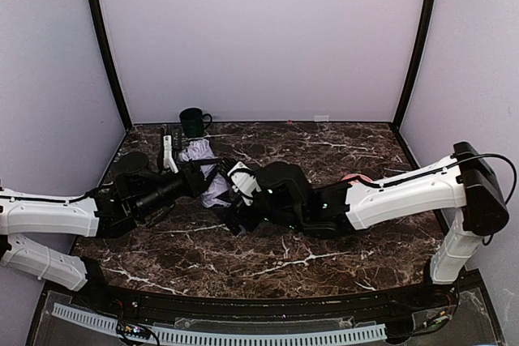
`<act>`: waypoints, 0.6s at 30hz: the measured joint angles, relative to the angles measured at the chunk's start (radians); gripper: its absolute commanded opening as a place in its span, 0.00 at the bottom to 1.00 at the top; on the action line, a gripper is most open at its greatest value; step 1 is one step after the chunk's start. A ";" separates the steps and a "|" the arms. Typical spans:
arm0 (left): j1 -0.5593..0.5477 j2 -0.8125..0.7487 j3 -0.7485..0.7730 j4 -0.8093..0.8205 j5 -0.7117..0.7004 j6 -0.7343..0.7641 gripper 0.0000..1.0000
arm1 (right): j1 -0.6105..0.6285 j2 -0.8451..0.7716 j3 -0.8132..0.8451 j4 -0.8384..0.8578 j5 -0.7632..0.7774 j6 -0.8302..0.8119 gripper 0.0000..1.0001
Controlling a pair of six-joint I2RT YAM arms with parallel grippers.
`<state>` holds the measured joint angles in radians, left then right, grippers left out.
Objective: Put away the umbrella
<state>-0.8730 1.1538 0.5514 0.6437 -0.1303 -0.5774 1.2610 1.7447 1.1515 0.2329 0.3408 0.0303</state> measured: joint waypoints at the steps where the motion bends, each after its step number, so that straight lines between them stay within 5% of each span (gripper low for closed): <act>1: 0.000 -0.007 -0.013 -0.001 0.002 0.035 0.10 | -0.002 -0.019 -0.025 -0.003 -0.016 -0.004 1.00; 6: 0.000 -0.056 0.011 -0.025 0.010 0.303 0.06 | -0.010 -0.225 -0.185 -0.055 -0.126 -0.037 1.00; 13: 0.000 -0.058 0.297 -0.095 0.043 0.679 0.06 | -0.073 -0.551 -0.256 -0.057 -0.192 -0.052 1.00; 18: 0.000 -0.040 0.426 -0.032 0.041 0.797 0.06 | -0.106 -0.659 -0.318 -0.029 -0.187 -0.048 1.00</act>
<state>-0.8734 1.1141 0.9771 0.6117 -0.0891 0.2195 1.1553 1.0859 0.8333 0.2039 0.1535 -0.0177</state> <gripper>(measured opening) 0.366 0.998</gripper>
